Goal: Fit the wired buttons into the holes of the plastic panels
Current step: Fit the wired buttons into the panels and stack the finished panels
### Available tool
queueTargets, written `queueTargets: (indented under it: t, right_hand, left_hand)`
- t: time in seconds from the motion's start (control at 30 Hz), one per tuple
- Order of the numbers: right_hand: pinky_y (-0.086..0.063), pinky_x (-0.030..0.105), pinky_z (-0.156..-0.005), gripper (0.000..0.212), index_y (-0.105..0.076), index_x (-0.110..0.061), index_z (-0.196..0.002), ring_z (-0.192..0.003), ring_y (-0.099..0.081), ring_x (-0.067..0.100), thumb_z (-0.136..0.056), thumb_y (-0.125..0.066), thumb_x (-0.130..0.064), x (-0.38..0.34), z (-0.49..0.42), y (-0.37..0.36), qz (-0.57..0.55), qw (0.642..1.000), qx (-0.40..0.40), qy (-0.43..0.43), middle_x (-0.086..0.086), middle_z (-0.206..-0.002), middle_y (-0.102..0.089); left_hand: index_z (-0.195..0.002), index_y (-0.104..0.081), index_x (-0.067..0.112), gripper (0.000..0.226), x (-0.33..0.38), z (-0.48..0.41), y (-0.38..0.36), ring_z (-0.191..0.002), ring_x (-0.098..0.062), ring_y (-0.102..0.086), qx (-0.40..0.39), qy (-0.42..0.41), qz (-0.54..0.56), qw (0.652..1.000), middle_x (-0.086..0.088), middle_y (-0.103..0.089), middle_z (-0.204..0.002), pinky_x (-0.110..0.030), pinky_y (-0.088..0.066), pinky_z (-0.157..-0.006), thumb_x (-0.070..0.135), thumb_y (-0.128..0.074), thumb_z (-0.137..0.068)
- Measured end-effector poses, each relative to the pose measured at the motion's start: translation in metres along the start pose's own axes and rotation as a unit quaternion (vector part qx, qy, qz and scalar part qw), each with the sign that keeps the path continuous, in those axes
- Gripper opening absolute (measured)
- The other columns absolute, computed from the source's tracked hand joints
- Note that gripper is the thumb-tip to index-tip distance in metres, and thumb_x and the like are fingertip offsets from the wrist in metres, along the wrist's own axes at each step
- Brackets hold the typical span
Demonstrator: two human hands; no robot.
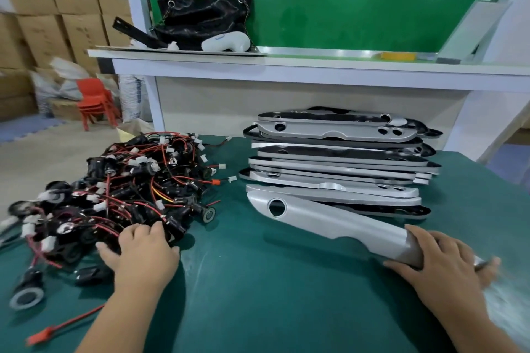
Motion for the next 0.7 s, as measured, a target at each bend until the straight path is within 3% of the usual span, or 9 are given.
queueTargets:
  t: [0.07,0.13,0.23,0.3,0.33,0.43,0.5,0.57,0.7]
  right_hand:
    - [-0.001,0.060,-0.108,0.078,-0.044,-0.044,-0.130,-0.124,-0.030,0.021,-0.062,-0.057,-0.078,0.001,-0.002,0.001,0.003,1.000,-0.011,-0.018,-0.007,-0.127,-0.049]
    - [-0.003,0.060,-0.108,0.077,-0.043,-0.044,-0.131,-0.126,-0.030,0.021,-0.063,-0.057,-0.077,0.003,-0.003,0.001,0.001,0.999,-0.011,-0.038,-0.007,-0.128,-0.048]
    - [-0.002,0.061,-0.107,0.076,-0.044,-0.043,-0.130,-0.127,-0.030,0.023,-0.063,-0.058,-0.076,0.005,-0.006,0.002,-0.023,0.998,-0.004,-0.060,-0.005,-0.129,-0.048]
    - [-0.002,0.062,-0.107,0.075,-0.044,-0.043,-0.130,-0.127,-0.031,0.024,-0.064,-0.057,-0.075,0.006,-0.007,0.002,-0.024,0.997,-0.001,-0.068,-0.004,-0.129,-0.048]
    - [-0.002,0.062,-0.107,0.074,-0.043,-0.043,-0.130,-0.126,-0.031,0.024,-0.065,-0.056,-0.076,0.007,-0.008,0.002,-0.021,0.997,-0.001,-0.070,-0.004,-0.129,-0.048]
    - [-0.002,0.061,-0.106,0.073,-0.043,-0.043,-0.129,-0.125,-0.031,0.023,-0.065,-0.056,-0.076,0.008,-0.007,0.001,-0.020,0.997,0.001,-0.068,-0.005,-0.128,-0.049]
    - [-0.002,0.062,-0.106,0.074,-0.043,-0.043,-0.128,-0.124,-0.032,0.023,-0.064,-0.057,-0.076,0.008,-0.006,0.000,-0.028,0.997,0.003,-0.065,-0.005,-0.127,-0.049]
    - [-0.002,0.061,-0.106,0.074,-0.043,-0.043,-0.128,-0.124,-0.033,0.023,-0.063,-0.058,-0.076,0.010,-0.007,0.000,-0.034,0.997,0.001,-0.072,-0.006,-0.127,-0.049]
    - [-0.002,0.061,-0.107,0.074,-0.040,-0.046,-0.128,-0.125,-0.032,0.022,-0.064,-0.055,-0.078,0.012,-0.010,-0.002,-0.026,0.996,-0.011,-0.083,-0.007,-0.128,-0.048]
  left_hand:
    - [-0.146,-0.027,0.030,0.065,0.002,0.008,0.008,-0.141,-0.020,-0.023,0.029,-0.010,0.014,0.999,0.003,-0.040,-0.145,-0.062,-0.003,-0.112,0.052,-0.050,-0.090]
    - [-0.146,-0.031,0.028,0.071,0.008,0.017,0.024,-0.131,-0.022,-0.041,0.091,-0.035,0.097,0.991,-0.003,-0.047,-0.138,-0.057,-0.016,-0.112,0.054,-0.057,-0.086]
    - [-0.136,-0.047,0.027,0.071,0.025,0.044,0.052,-0.104,-0.020,-0.057,0.189,-0.119,0.337,0.915,-0.001,-0.053,-0.125,-0.041,-0.047,-0.088,0.053,-0.067,-0.073]
    - [-0.124,-0.054,0.036,0.048,0.047,0.063,0.064,-0.098,-0.008,-0.060,0.207,-0.177,0.498,0.823,0.008,-0.057,-0.120,-0.024,-0.049,-0.082,0.039,-0.067,-0.078]
    - [-0.119,-0.055,0.038,0.038,0.062,0.067,0.066,-0.097,-0.005,-0.064,0.158,-0.184,0.608,0.756,0.007,-0.063,-0.116,-0.018,-0.051,-0.079,0.024,-0.066,-0.085]
    - [-0.107,-0.057,0.023,0.038,0.107,0.065,0.072,-0.106,-0.015,-0.066,0.001,-0.163,0.860,0.484,-0.001,-0.065,-0.108,-0.024,-0.052,-0.091,-0.007,-0.053,-0.085]
    - [-0.107,-0.053,0.014,0.035,0.120,0.056,0.082,-0.109,-0.017,-0.065,-0.044,-0.148,0.919,0.363,-0.004,-0.063,-0.107,-0.026,-0.050,-0.096,-0.004,-0.053,-0.077]
    - [-0.115,-0.050,0.010,0.041,0.124,0.046,0.090,-0.108,-0.014,-0.065,-0.057,-0.144,0.938,0.311,-0.003,-0.068,-0.104,-0.024,-0.049,-0.093,0.001,-0.052,-0.075]
    - [-0.107,-0.056,0.014,0.030,0.114,0.035,0.090,-0.109,-0.010,-0.064,-0.049,-0.148,0.949,0.274,0.002,-0.069,-0.105,-0.027,-0.050,-0.094,0.006,-0.052,-0.079]
Point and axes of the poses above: each hand's wrist, its own z-axis away from the middle knuckle, its own y-axis out of the back of the hand, x = y × z, the point moved 5 cm from there along -z, towards the middle knuckle
